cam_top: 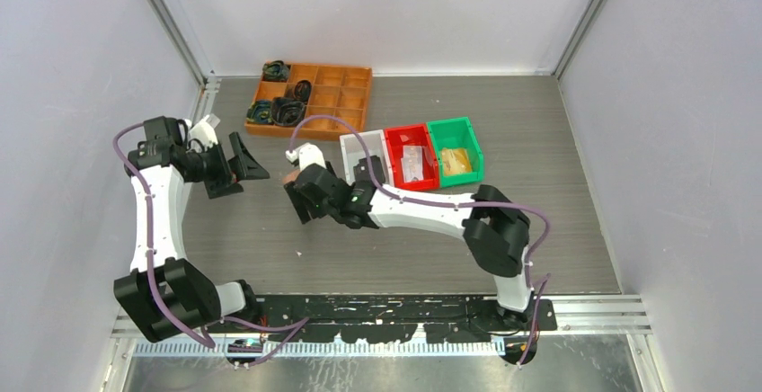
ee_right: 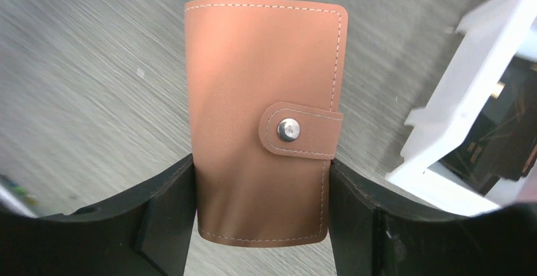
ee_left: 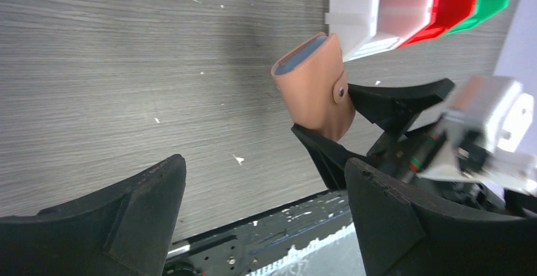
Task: Take the credit cards out of the card holder
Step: Pick up the card holder from the center of the board.
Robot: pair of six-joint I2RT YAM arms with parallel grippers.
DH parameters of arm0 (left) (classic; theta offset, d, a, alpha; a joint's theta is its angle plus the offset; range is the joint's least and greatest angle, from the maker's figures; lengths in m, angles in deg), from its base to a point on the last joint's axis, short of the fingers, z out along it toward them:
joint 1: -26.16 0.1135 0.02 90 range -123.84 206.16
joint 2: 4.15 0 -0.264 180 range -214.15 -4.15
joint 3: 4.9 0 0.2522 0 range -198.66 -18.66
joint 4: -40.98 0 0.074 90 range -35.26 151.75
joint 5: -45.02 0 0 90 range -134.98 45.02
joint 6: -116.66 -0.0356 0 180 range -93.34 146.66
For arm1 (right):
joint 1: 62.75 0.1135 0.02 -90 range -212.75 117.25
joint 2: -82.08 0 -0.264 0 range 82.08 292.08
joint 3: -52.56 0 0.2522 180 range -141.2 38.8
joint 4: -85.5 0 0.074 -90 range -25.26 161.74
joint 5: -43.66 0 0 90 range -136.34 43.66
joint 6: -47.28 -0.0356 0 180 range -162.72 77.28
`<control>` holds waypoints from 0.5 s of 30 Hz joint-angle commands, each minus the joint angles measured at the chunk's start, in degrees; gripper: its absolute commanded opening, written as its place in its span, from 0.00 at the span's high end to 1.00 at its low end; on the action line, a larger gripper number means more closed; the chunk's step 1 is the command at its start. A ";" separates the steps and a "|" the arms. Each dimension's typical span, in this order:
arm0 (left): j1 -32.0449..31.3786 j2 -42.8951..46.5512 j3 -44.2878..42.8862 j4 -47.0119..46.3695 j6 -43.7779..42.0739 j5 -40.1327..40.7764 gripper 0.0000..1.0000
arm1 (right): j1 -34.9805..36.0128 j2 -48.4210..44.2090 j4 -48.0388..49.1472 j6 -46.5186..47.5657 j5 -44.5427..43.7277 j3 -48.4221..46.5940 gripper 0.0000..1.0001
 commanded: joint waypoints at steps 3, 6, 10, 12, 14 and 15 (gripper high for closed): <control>0.47 4.36 -0.38 0.17 4.63 -12.41 0.09 | 1.20 -9.48 9.76 -0.64 -0.63 -1.92 0.34; 0.44 7.08 0.52 -0.64 5.57 -15.80 0.11 | 2.03 -10.31 9.94 -0.99 -0.09 -3.20 0.34; 0.42 10.38 2.29 -2.63 8.11 -18.90 0.16 | 2.78 -10.58 10.00 -1.32 0.64 -4.87 0.34; 0.42 11.58 3.04 -3.46 9.28 -20.38 0.18 | 3.17 -10.50 9.89 -1.36 0.68 -5.64 0.34; 0.38 12.44 3.51 -3.74 9.98 -20.93 0.21 | 3.46 -10.49 9.98 -1.37 0.76 -6.27 0.34; 0.38 12.72 3.68 -3.70 10.04 -20.88 0.23 | 3.66 -10.56 9.97 -1.37 0.77 -6.48 0.34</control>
